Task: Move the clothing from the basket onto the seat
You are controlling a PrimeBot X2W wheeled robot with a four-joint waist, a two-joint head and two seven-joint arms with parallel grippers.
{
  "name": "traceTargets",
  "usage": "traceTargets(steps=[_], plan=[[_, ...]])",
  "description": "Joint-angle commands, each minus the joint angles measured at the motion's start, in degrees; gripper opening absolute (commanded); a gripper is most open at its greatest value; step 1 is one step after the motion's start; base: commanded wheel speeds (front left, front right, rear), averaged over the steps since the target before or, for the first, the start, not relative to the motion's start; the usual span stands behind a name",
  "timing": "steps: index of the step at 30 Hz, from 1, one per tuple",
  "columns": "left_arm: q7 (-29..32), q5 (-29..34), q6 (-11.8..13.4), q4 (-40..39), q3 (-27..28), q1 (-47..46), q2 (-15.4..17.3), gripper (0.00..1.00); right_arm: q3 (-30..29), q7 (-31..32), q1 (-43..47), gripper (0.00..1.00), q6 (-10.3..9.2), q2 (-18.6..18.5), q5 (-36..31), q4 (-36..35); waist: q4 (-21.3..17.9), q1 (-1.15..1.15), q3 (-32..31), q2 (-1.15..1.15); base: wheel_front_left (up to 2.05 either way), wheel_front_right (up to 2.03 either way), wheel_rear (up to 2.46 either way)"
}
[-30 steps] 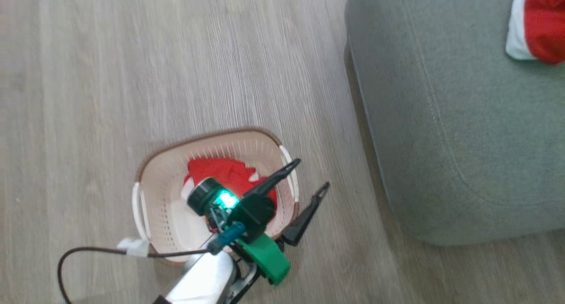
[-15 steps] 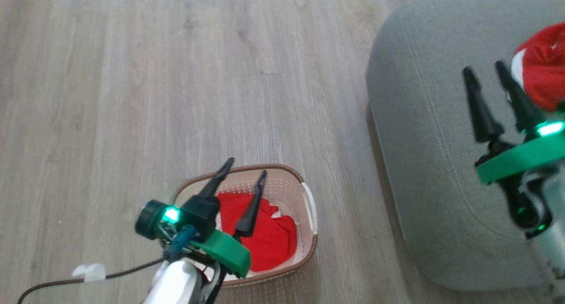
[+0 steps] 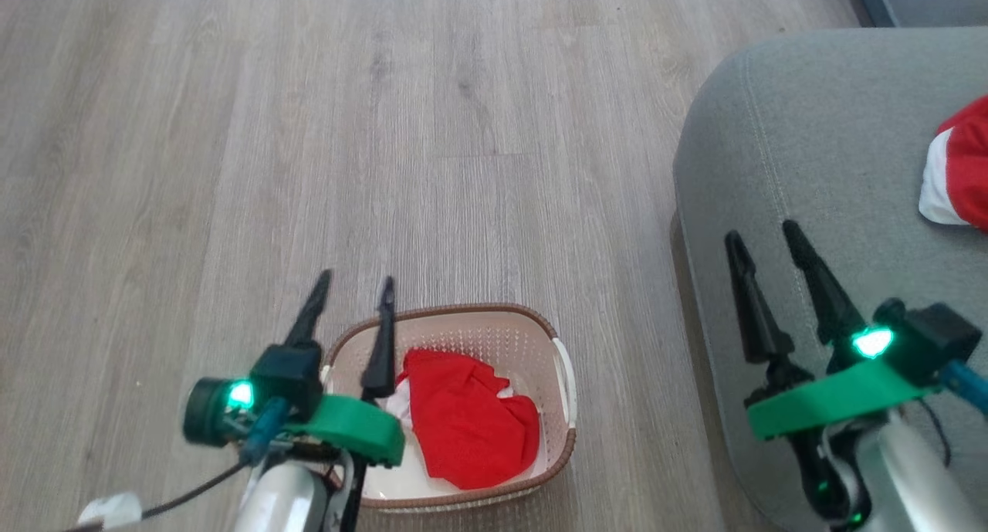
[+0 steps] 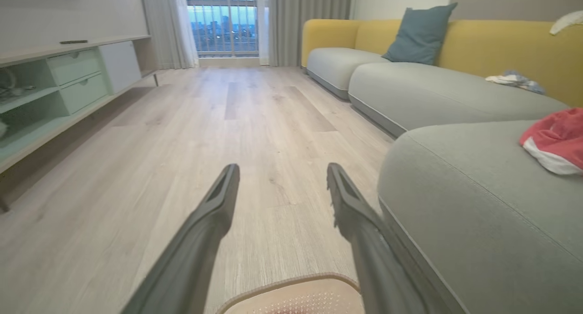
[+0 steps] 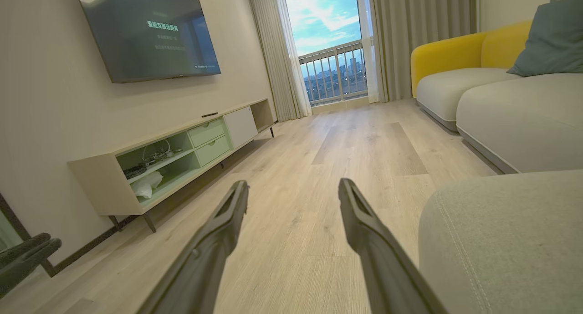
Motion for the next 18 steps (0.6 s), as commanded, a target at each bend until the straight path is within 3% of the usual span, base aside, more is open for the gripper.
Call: traceTargets(steps=[1, 4, 9, 18], plan=[[-0.31, -0.49, 1.95, -3.01, 3.0, -0.81, -0.16, 1.0, 0.12, -0.54, 0.13, 1.0, -0.01, 1.13, -1.23, -2.87, 0.03, 0.01, -0.15, 0.0, 0.0, 0.0, 0.0], [-0.31, -0.62, 4.4, -4.61, 3.59, 0.16, -0.17, 1.0, -2.04, -0.54, 2.13, 1.0, -0.01, 4.55, -1.36, -3.25, 0.05, 0.01, -0.14, 0.0, 0.0, 0.0, 0.0], [-0.31, 0.46, 6.06, -5.0, 2.88, 1.56, -0.17, 1.0, -3.4, -0.54, 4.55, 1.0, -0.01, 6.95, -3.94, -3.26, 0.3, 0.01, -0.13, 0.0, 0.0, 0.0, 0.0], [-0.31, -0.69, 4.65, -2.39, 2.43, 2.66, -0.17, 1.0, -4.66, -0.54, 5.68, 1.0, -0.01, 7.95, -5.72, -1.67, 0.72, 0.01, 0.0, 0.0, 0.0, 0.0, 0.0]])
